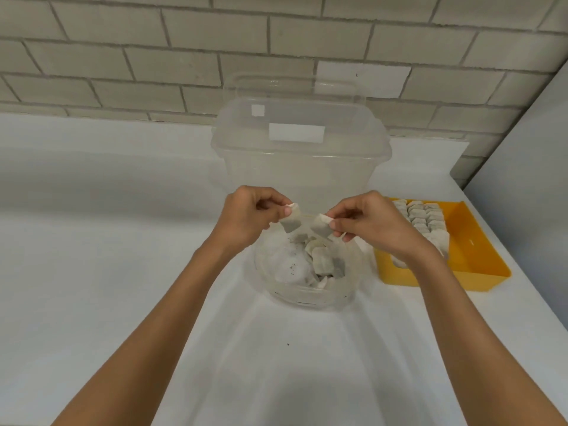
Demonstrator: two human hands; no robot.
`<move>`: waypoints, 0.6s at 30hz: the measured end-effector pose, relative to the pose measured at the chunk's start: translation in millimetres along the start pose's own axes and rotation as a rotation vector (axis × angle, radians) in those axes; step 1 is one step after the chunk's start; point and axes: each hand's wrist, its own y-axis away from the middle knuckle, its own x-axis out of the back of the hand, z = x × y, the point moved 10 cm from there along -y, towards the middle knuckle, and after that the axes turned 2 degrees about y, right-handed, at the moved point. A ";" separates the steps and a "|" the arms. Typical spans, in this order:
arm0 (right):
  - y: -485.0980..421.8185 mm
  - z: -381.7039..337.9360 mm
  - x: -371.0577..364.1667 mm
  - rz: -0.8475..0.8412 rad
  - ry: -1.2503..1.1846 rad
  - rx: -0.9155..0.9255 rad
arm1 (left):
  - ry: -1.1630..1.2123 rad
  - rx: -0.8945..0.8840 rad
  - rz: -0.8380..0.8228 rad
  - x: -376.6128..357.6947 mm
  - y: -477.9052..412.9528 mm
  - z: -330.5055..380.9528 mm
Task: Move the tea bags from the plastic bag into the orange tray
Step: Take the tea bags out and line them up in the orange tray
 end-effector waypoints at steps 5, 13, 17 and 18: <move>10.7 4.2 47.2 0.130 0.070 -0.008 | -0.032 -0.062 -0.060 -30.0 -15.4 33.5; 39.9 39.8 135.8 0.255 0.220 0.007 | -0.063 -0.145 -0.139 -106.5 -28.6 80.4; 45.8 86.7 170.1 0.227 0.348 -0.094 | -0.092 -0.158 -0.180 -145.8 -30.7 93.2; 45.5 101.3 173.7 0.195 0.386 -0.128 | -0.103 -0.162 -0.188 -153.8 -31.1 95.7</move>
